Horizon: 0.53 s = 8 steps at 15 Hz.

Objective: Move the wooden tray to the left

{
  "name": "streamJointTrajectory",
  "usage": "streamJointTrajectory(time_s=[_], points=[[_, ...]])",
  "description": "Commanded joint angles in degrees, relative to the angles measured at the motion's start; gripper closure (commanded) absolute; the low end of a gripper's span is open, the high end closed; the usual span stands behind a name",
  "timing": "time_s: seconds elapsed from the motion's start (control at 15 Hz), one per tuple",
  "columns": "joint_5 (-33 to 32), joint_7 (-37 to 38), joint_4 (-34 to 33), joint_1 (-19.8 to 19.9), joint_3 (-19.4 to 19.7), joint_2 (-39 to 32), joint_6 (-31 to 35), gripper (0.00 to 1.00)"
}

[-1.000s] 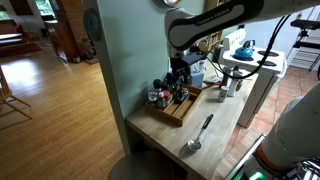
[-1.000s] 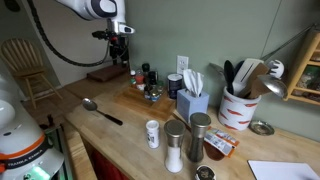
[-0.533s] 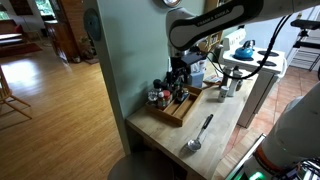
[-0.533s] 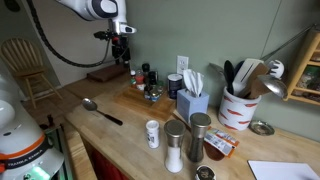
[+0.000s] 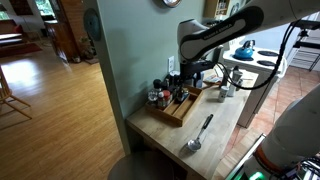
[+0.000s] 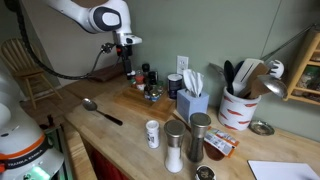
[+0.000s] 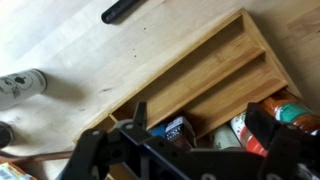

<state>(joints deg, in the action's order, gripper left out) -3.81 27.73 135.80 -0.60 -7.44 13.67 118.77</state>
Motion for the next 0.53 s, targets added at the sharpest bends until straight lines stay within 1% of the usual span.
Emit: streamJointTrajectory(time_s=[0.0, 0.2, 0.33, 0.4, 0.47], points=[[-0.04, 7.62, 5.81, 1.15, -0.05, 4.03, 0.72, 0.0], [2.35, 11.68, 9.22, 1.18, 0.09, 5.71, 1.12, 0.0], [5.31, 13.44, 12.3, 0.81, 0.51, 6.87, 3.44, 0.0], [2.79, 11.61, 7.8, 1.01, 0.07, 3.85, 0.56, 0.0], [2.94, 11.74, 8.46, 1.02, 0.02, 4.11, 0.88, 0.0]])
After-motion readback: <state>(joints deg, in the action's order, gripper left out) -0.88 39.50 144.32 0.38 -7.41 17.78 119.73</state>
